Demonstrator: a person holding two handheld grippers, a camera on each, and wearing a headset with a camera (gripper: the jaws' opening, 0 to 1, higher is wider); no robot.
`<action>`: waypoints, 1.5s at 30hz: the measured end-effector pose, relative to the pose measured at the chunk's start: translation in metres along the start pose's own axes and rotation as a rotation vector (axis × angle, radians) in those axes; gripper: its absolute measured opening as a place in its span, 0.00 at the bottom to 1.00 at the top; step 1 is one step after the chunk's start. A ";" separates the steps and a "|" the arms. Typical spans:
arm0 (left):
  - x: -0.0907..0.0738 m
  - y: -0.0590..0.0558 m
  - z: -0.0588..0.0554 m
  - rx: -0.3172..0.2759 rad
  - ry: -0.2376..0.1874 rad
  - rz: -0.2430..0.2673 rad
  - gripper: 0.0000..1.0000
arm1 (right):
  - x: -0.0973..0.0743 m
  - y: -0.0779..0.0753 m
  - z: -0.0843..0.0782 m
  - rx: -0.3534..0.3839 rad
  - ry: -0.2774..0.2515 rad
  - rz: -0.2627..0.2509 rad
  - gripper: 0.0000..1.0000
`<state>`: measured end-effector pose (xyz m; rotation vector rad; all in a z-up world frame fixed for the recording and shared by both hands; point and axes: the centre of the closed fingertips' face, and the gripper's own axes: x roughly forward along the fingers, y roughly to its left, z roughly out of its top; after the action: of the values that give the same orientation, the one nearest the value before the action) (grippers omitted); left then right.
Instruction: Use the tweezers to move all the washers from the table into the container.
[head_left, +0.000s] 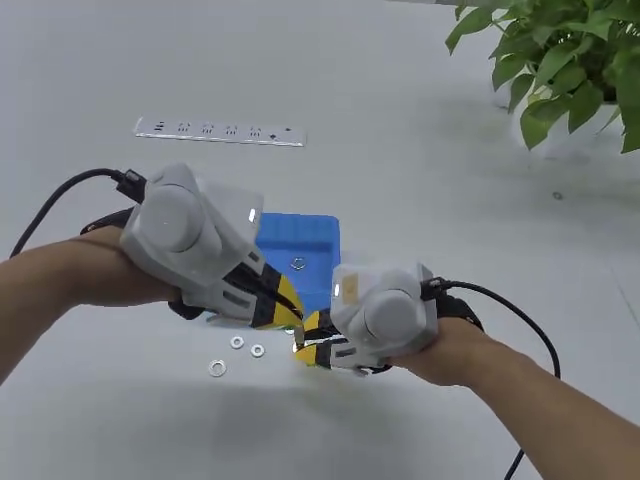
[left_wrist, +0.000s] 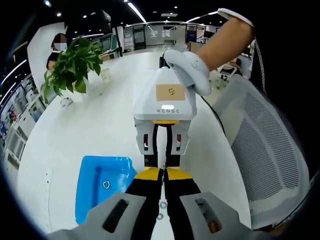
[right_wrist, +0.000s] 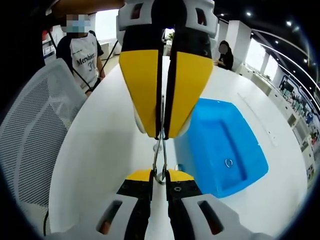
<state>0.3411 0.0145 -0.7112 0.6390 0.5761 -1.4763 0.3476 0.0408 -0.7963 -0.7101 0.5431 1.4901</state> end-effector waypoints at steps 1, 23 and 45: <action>0.000 0.000 -0.001 -0.002 0.001 -0.001 0.05 | 0.001 0.000 -0.001 0.001 0.000 0.001 0.11; 0.004 0.007 0.000 -0.030 -0.024 0.003 0.05 | 0.003 -0.001 -0.003 0.068 -0.016 0.011 0.09; -0.009 0.001 0.011 -0.014 -0.028 0.016 0.05 | -0.008 0.002 0.008 0.044 -0.010 0.008 0.09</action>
<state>0.3418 0.0134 -0.6972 0.6105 0.5580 -1.4625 0.3445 0.0406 -0.7855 -0.6666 0.5698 1.4842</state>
